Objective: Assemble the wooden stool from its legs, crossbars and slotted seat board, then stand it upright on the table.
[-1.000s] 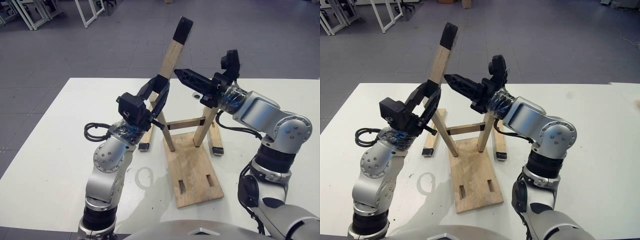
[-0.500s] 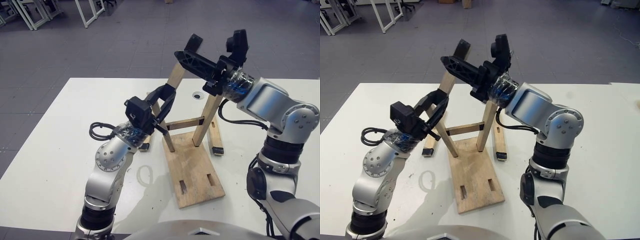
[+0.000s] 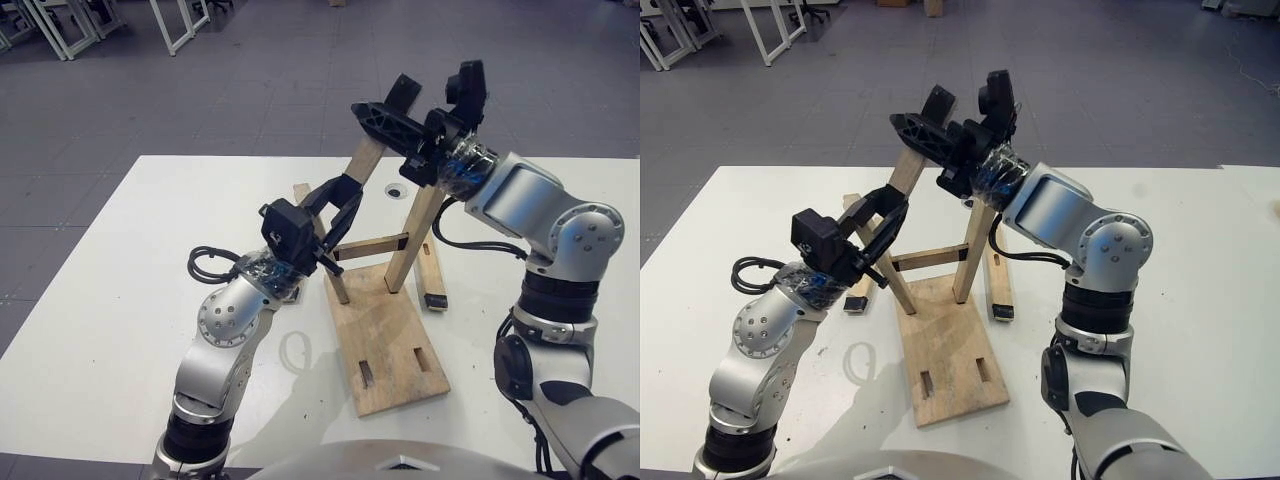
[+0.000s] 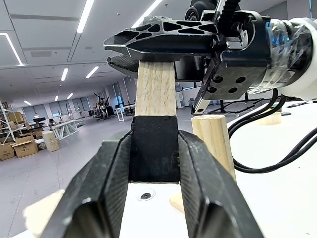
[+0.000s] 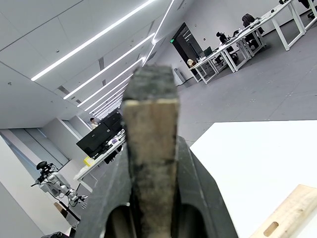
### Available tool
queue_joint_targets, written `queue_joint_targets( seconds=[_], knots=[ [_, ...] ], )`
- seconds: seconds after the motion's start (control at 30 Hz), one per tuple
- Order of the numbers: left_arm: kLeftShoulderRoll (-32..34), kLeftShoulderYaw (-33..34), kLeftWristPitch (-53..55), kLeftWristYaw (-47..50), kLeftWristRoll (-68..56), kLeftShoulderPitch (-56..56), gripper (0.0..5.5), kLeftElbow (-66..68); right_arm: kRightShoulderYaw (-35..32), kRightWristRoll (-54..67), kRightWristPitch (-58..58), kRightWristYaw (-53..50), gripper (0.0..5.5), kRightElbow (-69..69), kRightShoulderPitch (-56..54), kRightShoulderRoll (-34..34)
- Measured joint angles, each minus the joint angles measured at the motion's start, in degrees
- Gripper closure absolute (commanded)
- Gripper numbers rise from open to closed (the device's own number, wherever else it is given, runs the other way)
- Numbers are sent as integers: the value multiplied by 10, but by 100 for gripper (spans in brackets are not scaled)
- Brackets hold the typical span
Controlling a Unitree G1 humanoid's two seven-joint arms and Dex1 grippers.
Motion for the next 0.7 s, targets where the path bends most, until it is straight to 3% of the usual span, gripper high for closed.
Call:
queue_joint_targets(
  seconds=[0.03,0.3,0.47,0.7],
  knots=[
    [-4,1,6,0,-6,0,383,0,0,0,0,0,510,0,0,-1],
    [-10,5,60,0,-64,-7,252,-17,0,1,-10,2,510,-6,-1,-3],
    [-31,13,104,35,-82,-85,162,-47,-13,14,-25,3,510,1,-46,-19],
    [-48,116,159,103,-133,-185,157,-47,-97,-39,-84,6,510,47,-75,-114]
  ],
)
